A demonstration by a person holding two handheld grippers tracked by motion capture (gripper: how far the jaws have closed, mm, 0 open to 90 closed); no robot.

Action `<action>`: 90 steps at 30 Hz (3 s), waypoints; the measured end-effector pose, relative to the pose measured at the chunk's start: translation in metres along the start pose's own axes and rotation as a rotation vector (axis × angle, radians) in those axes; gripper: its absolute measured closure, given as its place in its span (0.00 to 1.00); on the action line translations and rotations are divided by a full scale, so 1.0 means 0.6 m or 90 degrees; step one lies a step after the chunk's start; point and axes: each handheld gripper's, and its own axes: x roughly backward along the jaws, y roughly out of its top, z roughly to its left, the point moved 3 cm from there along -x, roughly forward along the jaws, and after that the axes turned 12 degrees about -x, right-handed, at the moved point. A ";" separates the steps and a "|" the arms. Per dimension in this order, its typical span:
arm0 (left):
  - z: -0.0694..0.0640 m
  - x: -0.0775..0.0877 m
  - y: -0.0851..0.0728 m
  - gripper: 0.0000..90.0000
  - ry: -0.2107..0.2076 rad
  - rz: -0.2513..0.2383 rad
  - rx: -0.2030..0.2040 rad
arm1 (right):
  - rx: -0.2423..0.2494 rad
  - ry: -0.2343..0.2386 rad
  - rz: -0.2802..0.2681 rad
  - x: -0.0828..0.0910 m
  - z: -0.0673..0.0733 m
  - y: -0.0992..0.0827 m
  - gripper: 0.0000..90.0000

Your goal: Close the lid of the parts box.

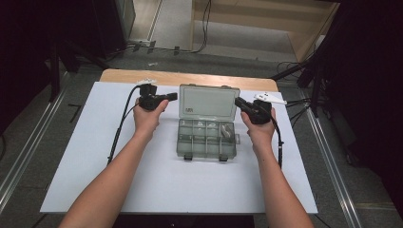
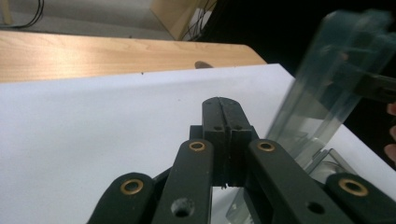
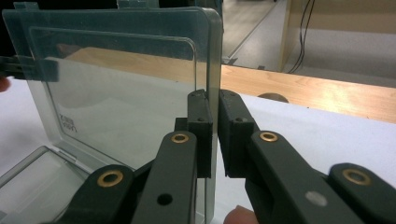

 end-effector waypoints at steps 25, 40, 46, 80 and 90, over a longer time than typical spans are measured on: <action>-0.031 0.017 0.008 0.99 -0.069 -0.033 -0.020 | -0.061 0.068 0.009 0.073 -0.033 -0.028 0.92; -0.064 0.036 -0.011 0.99 -0.110 -0.038 -0.058 | -0.073 0.060 0.020 0.049 -0.012 -0.016 0.97; -0.078 0.051 -0.031 0.99 -0.118 -0.035 -0.069 | -0.062 0.068 0.017 0.061 -0.007 -0.027 0.97; -0.163 0.102 -0.157 0.99 -0.077 0.003 -0.116 | 0.021 0.038 0.064 0.108 0.040 -0.161 0.98; -0.179 0.106 -0.165 0.99 -0.064 0.003 -0.137 | 0.024 0.033 0.030 0.128 0.057 -0.185 0.98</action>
